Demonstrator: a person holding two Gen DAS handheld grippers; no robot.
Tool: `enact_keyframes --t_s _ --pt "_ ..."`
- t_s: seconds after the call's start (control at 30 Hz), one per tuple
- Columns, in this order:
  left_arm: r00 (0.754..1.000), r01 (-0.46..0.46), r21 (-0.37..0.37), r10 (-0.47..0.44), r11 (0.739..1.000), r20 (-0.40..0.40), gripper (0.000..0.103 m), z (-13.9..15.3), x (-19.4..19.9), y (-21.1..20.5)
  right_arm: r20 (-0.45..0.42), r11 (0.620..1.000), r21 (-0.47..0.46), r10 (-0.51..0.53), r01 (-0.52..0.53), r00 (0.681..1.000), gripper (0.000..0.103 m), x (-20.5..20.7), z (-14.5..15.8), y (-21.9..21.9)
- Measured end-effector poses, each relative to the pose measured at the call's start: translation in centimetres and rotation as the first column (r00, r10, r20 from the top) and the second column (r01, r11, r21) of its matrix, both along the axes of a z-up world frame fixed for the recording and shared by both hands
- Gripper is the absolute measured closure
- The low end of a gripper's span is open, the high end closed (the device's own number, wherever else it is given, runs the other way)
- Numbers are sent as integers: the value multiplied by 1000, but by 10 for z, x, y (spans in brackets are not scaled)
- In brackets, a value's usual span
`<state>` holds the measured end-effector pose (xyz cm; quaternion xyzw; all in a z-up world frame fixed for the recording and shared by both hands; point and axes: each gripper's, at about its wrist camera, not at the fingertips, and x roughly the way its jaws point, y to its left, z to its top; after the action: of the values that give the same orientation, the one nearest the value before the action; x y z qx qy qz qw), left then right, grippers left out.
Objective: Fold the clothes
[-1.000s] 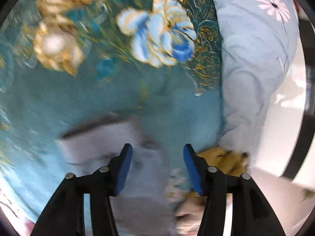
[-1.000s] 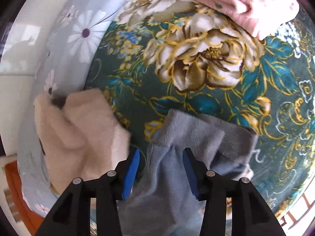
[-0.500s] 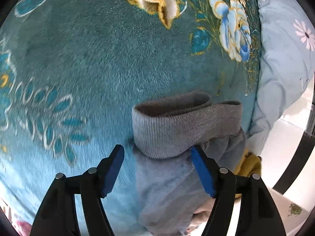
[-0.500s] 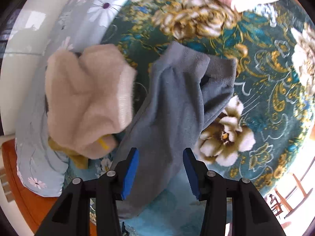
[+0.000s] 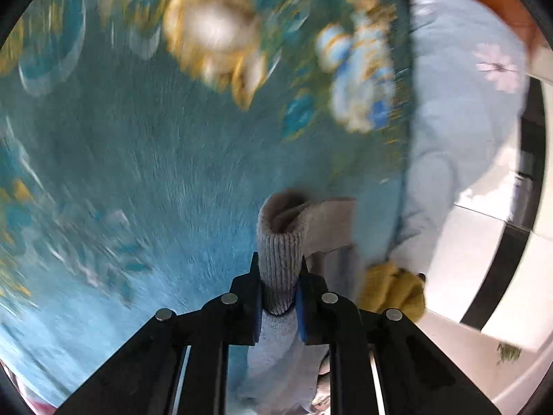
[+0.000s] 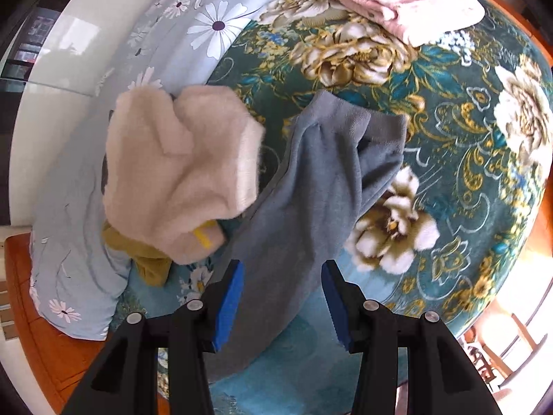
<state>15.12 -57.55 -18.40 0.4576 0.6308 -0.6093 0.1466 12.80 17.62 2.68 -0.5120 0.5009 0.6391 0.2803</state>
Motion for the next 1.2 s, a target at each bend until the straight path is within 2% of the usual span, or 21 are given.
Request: enact_keyframes --t_s 0.1,0.17,0.27,0.33,0.4,0.53,0.73,0.83,1.03,1.2 --pt "998 22 -82 -17 996 60 87 6 14 -32 -17 1000 -8 13 -13 1000 52 4 -1 -4" --pt "992 19 -52 -13 998 128 87 -4 17 -43 -16 1000 -16 6 -6 1000 52 8 -5 -3" --pt "986 12 -23 -7 1000 169 84 -9 14 -38 -23 998 -54 -38 37 999 53 19 -17 1" --pt "982 -8 -9 9 1000 191 78 -3 12 -35 -31 996 -72 -56 54 998 52 26 -23 6" --pt "974 -18 -11 20 1000 224 65 6 13 -31 -44 995 -81 -67 63 997 52 34 -29 14" --pt "962 -17 -72 36 997 270 59 43 21 -21 -76 990 -103 -109 101 991 52 50 -41 39" --pt "963 80 -185 -28 979 268 59 100 19 40 -117 974 -190 -148 124 982 52 61 -86 76" --pt "957 162 -206 -102 965 273 58 123 11 95 -132 966 -238 -137 103 982 53 53 -112 90" --pt "932 293 -220 -226 931 284 58 144 -2 180 -142 942 -328 -119 66 983 52 23 -163 116" --pt "910 331 -245 -239 911 338 58 153 16 204 -95 920 -384 -118 73 988 53 0 -204 132"
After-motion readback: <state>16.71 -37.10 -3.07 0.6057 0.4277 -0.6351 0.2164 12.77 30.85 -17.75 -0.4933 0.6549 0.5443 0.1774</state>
